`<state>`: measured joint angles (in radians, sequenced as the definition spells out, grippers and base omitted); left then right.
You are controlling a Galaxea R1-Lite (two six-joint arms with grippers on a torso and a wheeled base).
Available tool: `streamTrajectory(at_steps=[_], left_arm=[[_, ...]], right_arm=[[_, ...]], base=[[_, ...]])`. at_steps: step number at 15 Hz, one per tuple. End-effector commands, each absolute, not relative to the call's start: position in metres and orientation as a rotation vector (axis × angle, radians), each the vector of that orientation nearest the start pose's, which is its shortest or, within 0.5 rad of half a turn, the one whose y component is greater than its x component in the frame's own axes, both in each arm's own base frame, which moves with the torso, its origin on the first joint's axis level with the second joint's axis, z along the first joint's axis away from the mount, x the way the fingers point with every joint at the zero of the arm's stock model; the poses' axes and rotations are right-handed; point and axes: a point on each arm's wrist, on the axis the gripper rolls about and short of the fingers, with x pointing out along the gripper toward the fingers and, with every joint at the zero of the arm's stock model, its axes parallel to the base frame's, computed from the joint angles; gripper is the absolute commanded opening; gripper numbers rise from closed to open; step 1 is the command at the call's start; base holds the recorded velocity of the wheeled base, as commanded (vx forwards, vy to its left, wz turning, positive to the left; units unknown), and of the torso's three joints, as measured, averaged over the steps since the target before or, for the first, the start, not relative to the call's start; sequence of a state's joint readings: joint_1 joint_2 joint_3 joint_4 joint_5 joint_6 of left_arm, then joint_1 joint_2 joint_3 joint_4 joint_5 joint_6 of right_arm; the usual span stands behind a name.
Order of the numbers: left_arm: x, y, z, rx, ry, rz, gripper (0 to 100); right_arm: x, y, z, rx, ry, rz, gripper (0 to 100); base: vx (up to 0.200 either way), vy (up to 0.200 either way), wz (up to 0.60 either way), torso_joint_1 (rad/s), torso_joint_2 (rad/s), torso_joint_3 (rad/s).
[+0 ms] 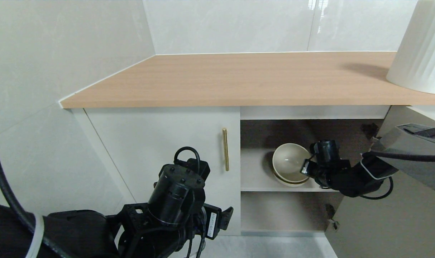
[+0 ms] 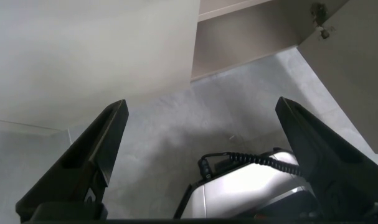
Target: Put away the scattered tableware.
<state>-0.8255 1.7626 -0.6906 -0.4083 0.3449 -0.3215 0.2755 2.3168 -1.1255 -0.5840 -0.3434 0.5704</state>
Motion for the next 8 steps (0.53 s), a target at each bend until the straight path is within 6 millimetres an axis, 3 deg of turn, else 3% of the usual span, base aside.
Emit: streamTrajectory(at_steps=[1, 8], left_arm=[[0.2002, -0.2057, 0.1145, 0.062, 0.622, -0.364, 100], [0.2007, -0.2049, 0.1149, 0.061, 0.621, -0.362, 100]], right_arm=[[0.4076, 0.1083, 0.0286, 0.369, 0.538, -0.225, 100], [0.4032, 0.1097, 0.0333, 0.370, 0.536, -0.218, 100]], base=[[0.000, 0.000, 0.00, 0.000, 0.00, 0.000], [0.000, 0.000, 0.00, 0.000, 0.00, 0.000]])
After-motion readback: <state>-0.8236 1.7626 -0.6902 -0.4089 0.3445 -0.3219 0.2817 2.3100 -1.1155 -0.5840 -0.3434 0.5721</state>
